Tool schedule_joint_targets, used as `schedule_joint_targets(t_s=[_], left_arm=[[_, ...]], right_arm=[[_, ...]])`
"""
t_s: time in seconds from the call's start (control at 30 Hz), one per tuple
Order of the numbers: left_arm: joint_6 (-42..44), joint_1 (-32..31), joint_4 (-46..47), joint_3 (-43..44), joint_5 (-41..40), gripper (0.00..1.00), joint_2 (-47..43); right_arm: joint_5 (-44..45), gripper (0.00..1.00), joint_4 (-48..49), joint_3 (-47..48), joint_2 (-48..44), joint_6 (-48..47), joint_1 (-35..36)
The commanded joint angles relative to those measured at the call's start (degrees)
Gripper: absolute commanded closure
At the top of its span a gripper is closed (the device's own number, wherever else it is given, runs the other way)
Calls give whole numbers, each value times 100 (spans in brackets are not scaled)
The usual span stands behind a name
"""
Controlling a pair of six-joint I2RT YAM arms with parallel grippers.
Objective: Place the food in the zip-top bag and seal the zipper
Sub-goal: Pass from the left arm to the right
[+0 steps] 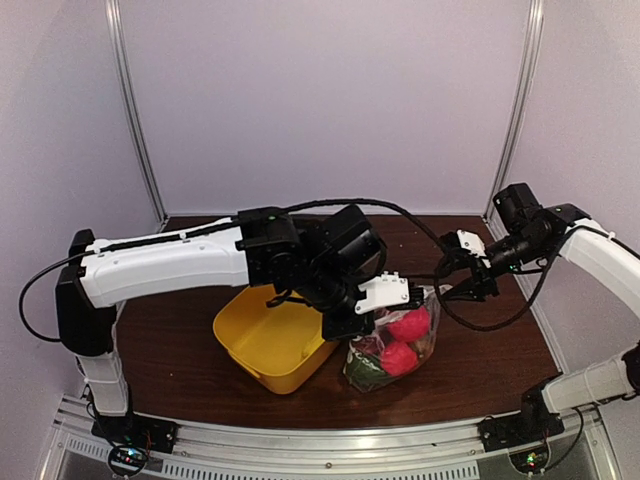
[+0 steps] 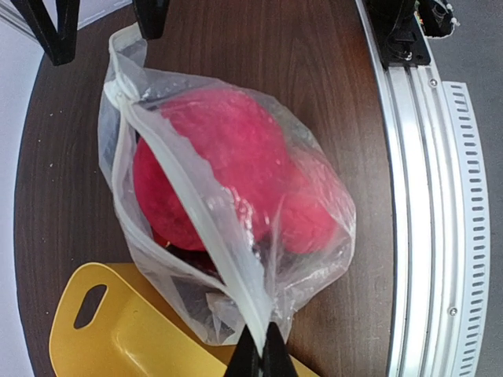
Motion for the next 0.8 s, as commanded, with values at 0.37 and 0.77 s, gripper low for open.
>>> schedule_joint_targets(t_s=[0.37,0.77], left_arm=[[-42,130,669,-421,-521,100,-486],[-643,298,3680,-1722,420,23,-1448]], right_arm=[[107,100,-285,240,346,-187,135],[821,100,-1432,1461,46,589,586]])
